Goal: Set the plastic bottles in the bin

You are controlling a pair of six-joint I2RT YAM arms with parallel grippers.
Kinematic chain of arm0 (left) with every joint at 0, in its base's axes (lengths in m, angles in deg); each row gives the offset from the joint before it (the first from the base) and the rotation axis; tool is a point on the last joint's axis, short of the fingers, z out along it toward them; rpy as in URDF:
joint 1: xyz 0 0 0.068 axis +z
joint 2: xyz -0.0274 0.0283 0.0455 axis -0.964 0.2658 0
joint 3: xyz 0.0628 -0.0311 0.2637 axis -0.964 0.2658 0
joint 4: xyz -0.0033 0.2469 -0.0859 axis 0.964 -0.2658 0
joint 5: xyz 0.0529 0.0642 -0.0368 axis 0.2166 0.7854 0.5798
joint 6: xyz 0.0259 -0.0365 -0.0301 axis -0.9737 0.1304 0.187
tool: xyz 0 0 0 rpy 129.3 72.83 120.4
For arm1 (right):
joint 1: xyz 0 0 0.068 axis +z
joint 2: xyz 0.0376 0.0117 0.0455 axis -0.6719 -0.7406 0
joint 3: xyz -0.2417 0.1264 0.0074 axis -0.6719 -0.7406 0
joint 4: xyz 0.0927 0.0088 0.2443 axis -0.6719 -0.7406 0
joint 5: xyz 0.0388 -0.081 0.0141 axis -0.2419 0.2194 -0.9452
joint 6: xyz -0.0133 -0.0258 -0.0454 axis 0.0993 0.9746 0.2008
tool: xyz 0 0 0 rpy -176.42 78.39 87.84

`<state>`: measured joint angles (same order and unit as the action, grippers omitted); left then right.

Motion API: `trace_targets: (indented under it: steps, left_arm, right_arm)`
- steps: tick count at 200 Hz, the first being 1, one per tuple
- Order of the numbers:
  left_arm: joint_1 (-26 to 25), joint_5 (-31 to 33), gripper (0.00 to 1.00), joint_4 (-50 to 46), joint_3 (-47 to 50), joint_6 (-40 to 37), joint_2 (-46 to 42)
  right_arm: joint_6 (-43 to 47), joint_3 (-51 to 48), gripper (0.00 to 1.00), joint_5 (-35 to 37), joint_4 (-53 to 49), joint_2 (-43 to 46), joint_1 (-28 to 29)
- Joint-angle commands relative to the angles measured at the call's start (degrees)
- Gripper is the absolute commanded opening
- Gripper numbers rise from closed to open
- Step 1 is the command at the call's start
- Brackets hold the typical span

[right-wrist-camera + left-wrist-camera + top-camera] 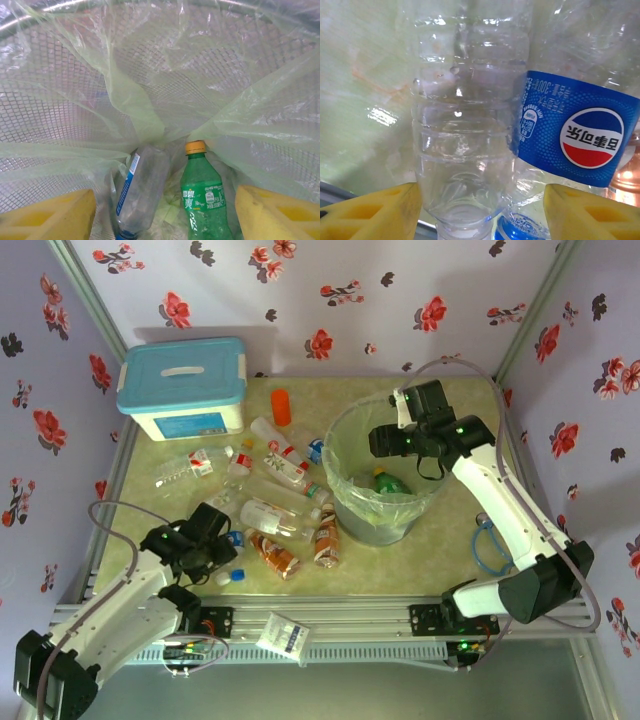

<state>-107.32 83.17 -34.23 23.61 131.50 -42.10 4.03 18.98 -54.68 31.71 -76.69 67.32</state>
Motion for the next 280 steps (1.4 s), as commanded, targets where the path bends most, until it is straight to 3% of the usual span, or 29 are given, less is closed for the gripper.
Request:
trace_targets:
  steps: [1, 51, 117, 191, 280]
  left_arm:
    - [-0.34, 2.03, 0.72, -0.31, 2.11, 1.38, 0.42]
    - [-0.32, 4.19, 0.79, -1.03, 0.96, 1.65, 0.15]
    - [-0.33, 4.53, 0.75, 3.99, 5.25, 4.45, -1.62]
    - [-0.32, 5.59, 0.55, 2.87, 4.64, 5.38, -6.17]
    - [-0.34, 7.25, 0.53, -1.01, -5.38, 0.07, -6.81]
  right_arm:
    - [0.62, -0.54, 0.74, 1.59, -0.4, 1.75, -0.31]
    - [0.37, -0.77, 0.74, 0.7, -0.07, 1.01, -0.32]
    - [0.72, -1.1, 0.74, 1.35, -0.14, 1.03, -0.32]
    - [0.46, -1.37, 0.74, 1.58, -0.21, 3.42, -0.39]
    - [-0.85, 2.04, 0.74, -1.46, 0.57, 6.19, -0.38]
